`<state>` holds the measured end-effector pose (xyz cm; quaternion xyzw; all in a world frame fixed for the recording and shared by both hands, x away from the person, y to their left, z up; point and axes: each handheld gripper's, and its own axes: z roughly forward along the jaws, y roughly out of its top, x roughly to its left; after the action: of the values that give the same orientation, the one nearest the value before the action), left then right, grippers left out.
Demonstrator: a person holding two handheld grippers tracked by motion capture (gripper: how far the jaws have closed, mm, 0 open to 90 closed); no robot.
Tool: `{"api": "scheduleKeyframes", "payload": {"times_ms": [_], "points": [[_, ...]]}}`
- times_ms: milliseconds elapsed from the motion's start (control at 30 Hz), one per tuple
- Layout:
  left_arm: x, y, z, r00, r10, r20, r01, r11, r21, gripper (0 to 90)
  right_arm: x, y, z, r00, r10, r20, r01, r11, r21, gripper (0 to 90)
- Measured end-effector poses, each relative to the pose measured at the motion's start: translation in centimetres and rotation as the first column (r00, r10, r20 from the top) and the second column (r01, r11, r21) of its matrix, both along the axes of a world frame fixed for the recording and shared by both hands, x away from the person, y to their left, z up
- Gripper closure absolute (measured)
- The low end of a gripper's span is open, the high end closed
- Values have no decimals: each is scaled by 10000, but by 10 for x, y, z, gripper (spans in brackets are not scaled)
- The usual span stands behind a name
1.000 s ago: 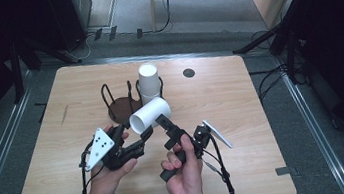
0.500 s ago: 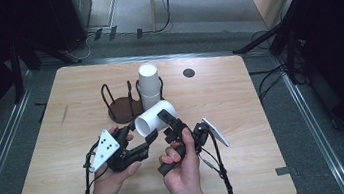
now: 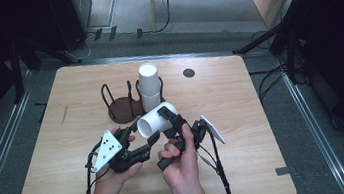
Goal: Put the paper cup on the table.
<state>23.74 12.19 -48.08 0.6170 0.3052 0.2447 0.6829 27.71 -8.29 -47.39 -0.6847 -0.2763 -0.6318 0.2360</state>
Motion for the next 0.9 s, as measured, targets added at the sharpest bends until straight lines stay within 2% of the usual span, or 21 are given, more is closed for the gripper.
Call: {"api": "scheduleKeyframes", "payload": {"times_ms": [233, 667, 733, 833, 900], "points": [[0, 0, -1, 10000, 27, -18, -27, 9999, 142, 359, 4, 0, -2, 9999, 57, 83, -60, 9995, 319, 0], [0, -2, -2, 10000, -78, 31, 77, 9997, 235, 358, 8, 1, -5, 9999, 91, -99, -83, 9971, 754, 0], [0, -2, -2, 10000, -46, 42, 45, 9997, 233, 357, 8, 0, -6, 9999, 98, -111, -89, 9971, 761, 29], [0, 0, -1, 10000, -20, 32, 20, 9999, 167, 356, 8, 1, -8, 9999, -46, -105, 55, 9964, 846, 117], [0, 1, -1, 10000, -25, 70, 23, 9998, 194, 353, 7, 1, -8, 9999, -64, -89, 72, 9954, 959, 129]]}}
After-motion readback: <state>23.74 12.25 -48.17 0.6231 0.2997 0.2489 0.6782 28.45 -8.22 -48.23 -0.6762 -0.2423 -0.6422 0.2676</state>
